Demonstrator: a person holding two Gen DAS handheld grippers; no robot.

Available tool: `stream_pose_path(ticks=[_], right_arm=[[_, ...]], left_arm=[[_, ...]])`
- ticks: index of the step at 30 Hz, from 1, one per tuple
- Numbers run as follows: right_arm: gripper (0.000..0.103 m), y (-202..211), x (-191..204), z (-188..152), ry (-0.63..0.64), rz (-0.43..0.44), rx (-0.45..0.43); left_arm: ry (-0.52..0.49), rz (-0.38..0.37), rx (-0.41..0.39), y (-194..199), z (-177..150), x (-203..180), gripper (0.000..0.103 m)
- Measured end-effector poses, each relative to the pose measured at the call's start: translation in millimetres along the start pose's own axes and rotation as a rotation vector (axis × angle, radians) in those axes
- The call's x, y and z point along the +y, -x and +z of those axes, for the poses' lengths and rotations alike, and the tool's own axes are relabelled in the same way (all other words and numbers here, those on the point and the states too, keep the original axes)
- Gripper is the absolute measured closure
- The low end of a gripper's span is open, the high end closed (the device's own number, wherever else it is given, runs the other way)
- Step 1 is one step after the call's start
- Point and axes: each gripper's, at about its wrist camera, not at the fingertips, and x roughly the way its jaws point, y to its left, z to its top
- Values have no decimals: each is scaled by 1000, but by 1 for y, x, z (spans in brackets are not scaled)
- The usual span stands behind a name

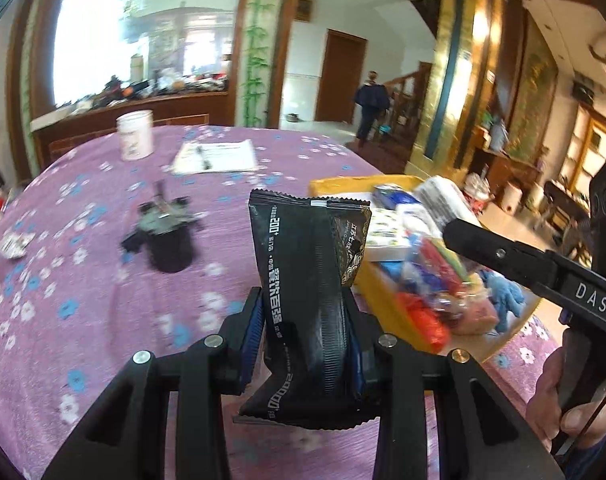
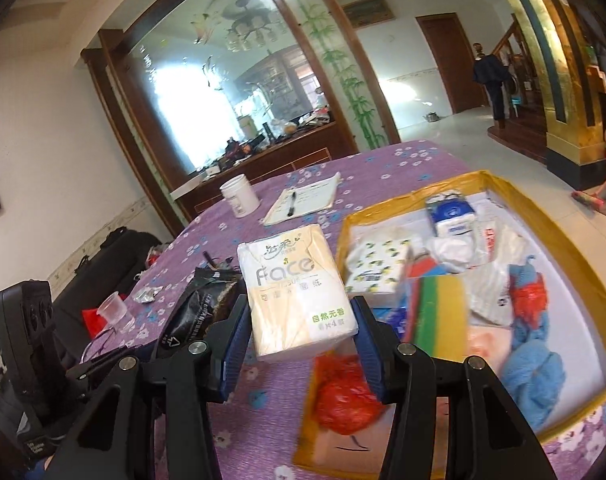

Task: Organize soft objects
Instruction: 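Carry the Face pack and black bag over the yellow tray and lower them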

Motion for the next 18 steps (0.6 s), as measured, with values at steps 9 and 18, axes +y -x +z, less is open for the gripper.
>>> stream_pose_path(ticks=[9, 18], right_arm=[[49, 27, -46, 5, -69, -82, -52], [49, 39, -91, 6, -139, -188, -77]], left_arm=[[-124, -36, 16, -25, 8, -67, 69], [-218, -28, 36, -51, 4, -110, 69]])
